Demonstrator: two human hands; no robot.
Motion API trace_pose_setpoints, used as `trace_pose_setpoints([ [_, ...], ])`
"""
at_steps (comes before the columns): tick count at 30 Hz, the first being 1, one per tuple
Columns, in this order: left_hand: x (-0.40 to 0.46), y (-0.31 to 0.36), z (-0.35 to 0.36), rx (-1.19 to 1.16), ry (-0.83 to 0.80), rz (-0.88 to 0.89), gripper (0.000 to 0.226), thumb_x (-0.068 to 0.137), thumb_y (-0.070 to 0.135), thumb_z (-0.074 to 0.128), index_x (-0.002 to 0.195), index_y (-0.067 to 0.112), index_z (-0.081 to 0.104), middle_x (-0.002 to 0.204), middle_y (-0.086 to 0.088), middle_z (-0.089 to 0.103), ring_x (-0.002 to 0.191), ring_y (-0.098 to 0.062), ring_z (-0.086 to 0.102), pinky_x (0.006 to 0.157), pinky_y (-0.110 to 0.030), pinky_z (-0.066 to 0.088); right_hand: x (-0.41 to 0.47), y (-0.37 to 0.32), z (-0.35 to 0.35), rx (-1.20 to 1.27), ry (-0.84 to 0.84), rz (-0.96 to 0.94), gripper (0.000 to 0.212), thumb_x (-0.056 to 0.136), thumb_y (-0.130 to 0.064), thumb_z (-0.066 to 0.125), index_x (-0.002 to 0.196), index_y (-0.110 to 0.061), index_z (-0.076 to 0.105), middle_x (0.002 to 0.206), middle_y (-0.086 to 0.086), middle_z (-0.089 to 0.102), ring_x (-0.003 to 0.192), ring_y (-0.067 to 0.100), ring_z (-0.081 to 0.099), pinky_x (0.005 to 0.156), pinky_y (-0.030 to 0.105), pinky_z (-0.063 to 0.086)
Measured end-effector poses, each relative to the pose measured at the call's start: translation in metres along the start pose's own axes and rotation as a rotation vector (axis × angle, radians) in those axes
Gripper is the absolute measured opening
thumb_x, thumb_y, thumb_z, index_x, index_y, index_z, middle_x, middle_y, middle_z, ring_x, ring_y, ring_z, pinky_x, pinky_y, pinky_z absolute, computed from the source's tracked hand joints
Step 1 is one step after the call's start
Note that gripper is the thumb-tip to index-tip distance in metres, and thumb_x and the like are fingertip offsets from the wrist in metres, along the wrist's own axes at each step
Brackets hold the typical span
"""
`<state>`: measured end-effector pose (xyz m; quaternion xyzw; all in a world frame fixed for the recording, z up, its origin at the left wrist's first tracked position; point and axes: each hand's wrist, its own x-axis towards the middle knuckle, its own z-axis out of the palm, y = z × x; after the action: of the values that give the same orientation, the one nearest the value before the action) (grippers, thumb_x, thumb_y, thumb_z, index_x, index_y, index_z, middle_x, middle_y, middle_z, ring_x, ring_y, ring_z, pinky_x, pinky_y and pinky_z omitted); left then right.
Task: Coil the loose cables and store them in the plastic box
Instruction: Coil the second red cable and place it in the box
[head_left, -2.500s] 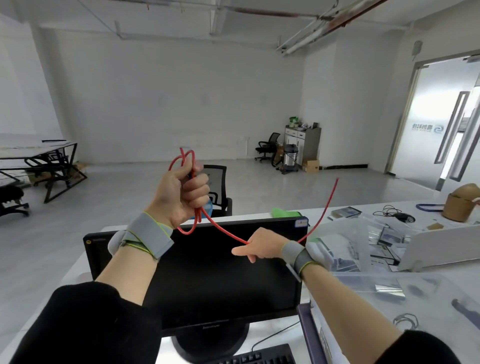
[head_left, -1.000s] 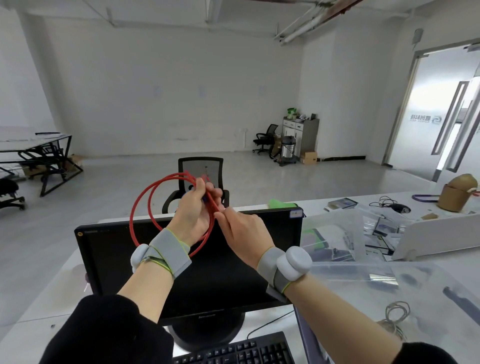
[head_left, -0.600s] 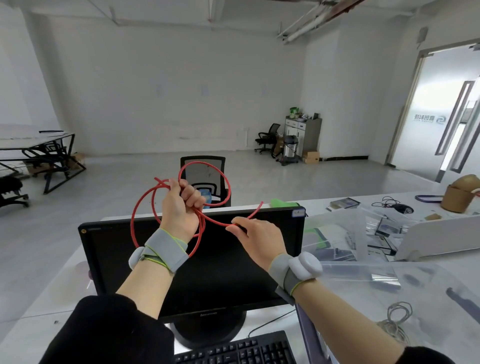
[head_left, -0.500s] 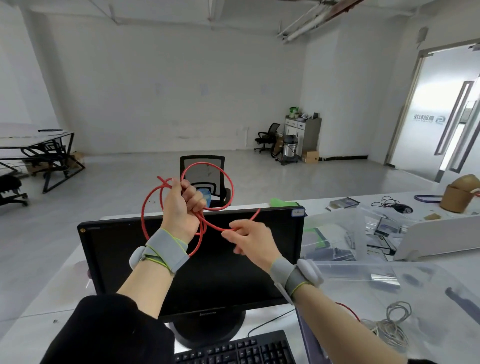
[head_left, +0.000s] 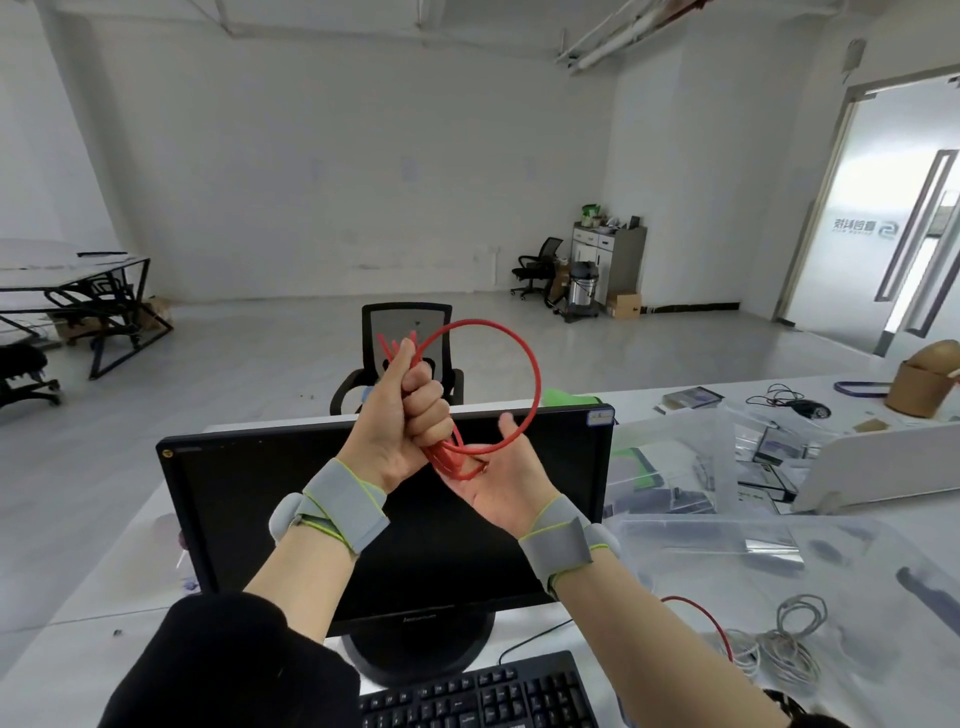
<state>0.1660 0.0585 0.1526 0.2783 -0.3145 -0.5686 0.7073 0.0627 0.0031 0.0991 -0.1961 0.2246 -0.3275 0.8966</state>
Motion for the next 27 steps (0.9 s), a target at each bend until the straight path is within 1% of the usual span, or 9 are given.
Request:
trace_pose_setpoints([
  [2, 0.001, 0.001, -0.002, 0.049, 0.083, 0.007, 0.058, 0.097, 0.050, 0.034, 0.046, 0.022, 0.032, 0.036, 0.009, 0.021, 0.028, -0.004, 0.019, 0.031, -0.016, 0.015, 0.000, -0.005, -0.002, 0.046, 0.065, -0.114, 0.073, 0.098, -0.052, 0.031, 0.129, 0.013, 0.041, 0.115, 0.021, 0.056, 0.103, 0.027, 0.059, 0.097, 0.038, 0.047],
  [3, 0.002, 0.000, -0.005, 0.056, 0.146, 0.033, 0.056, 0.096, 0.053, 0.034, 0.051, 0.021, 0.032, 0.038, 0.009, 0.020, 0.030, -0.005, 0.019, 0.031, -0.016, 0.017, -0.001, -0.007, -0.002, 0.067, 0.092, -0.167, 0.064, 0.099, -0.047, 0.034, 0.125, 0.011, 0.045, 0.107, 0.018, 0.057, 0.096, 0.023, 0.059, 0.097, 0.036, 0.045],
  [7, 0.002, -0.008, -0.012, 0.132, 0.302, 0.140, 0.051, 0.092, 0.060, 0.030, 0.063, 0.018, 0.034, 0.045, 0.009, 0.020, 0.035, -0.005, 0.019, 0.033, -0.018, 0.022, -0.008, -0.011, 0.001, 0.010, 0.155, -0.318, 0.029, 0.099, -0.031, 0.046, 0.100, -0.006, 0.059, 0.082, 0.010, 0.058, 0.068, 0.015, 0.055, 0.072, 0.028, 0.048],
  [12, 0.000, -0.013, -0.011, 0.258, 0.303, 0.216, 0.047, 0.091, 0.058, 0.033, 0.066, 0.019, 0.033, 0.044, 0.011, 0.022, 0.035, -0.004, 0.020, 0.034, -0.017, 0.023, -0.011, -0.006, 0.003, -0.113, 0.091, -0.403, 0.046, 0.079, -0.061, 0.054, 0.068, -0.017, 0.046, 0.060, -0.002, 0.037, 0.049, 0.008, 0.036, 0.062, 0.023, 0.040],
  [14, 0.000, -0.014, -0.012, 0.267, 0.333, 0.214, 0.046, 0.091, 0.058, 0.034, 0.067, 0.018, 0.033, 0.042, 0.011, 0.023, 0.034, -0.003, 0.021, 0.034, -0.016, 0.024, -0.012, -0.006, 0.004, -0.200, 0.066, -0.449, 0.045, 0.068, -0.060, 0.058, 0.068, -0.017, 0.046, 0.055, -0.003, 0.036, 0.046, 0.008, 0.036, 0.061, 0.023, 0.040],
  [18, 0.002, -0.015, -0.016, 0.364, 0.479, 0.249, 0.046, 0.091, 0.055, 0.039, 0.067, 0.017, 0.031, 0.039, 0.011, 0.026, 0.033, -0.003, 0.023, 0.034, -0.016, 0.025, -0.013, -0.003, 0.007, -0.350, 0.028, -0.538, 0.031, 0.079, -0.047, 0.058, 0.072, -0.017, 0.054, 0.051, -0.003, 0.044, 0.049, 0.009, 0.043, 0.065, 0.027, 0.042],
  [22, 0.009, -0.015, -0.023, 0.520, 0.626, 0.286, 0.040, 0.095, 0.049, 0.041, 0.081, 0.011, 0.040, 0.049, 0.002, 0.034, 0.030, -0.003, 0.031, 0.034, -0.017, 0.033, -0.018, 0.002, 0.009, -0.404, -0.029, -0.573, 0.048, 0.073, -0.062, 0.046, 0.089, -0.018, 0.060, 0.054, -0.003, 0.045, 0.054, 0.010, 0.045, 0.071, 0.025, 0.046],
  [24, 0.009, -0.018, -0.026, 0.572, 0.659, 0.286, 0.035, 0.097, 0.044, 0.041, 0.094, 0.009, 0.044, 0.053, 0.000, 0.036, 0.031, -0.003, 0.035, 0.037, -0.018, 0.038, -0.018, 0.003, 0.012, -0.519, 0.026, -0.627, 0.038, 0.086, -0.053, 0.047, 0.080, -0.018, 0.060, 0.051, -0.004, 0.043, 0.052, 0.010, 0.043, 0.067, 0.026, 0.043],
  [27, 0.005, -0.025, -0.026, 0.557, 0.634, 0.280, 0.028, 0.100, 0.036, 0.041, 0.103, 0.008, 0.046, 0.054, 0.000, 0.034, 0.032, -0.003, 0.034, 0.040, -0.019, 0.041, -0.015, 0.005, 0.014, -0.606, 0.168, -0.680, 0.037, 0.095, -0.042, 0.045, 0.095, -0.009, 0.062, 0.056, -0.002, 0.043, 0.054, 0.011, 0.045, 0.067, 0.029, 0.045],
])
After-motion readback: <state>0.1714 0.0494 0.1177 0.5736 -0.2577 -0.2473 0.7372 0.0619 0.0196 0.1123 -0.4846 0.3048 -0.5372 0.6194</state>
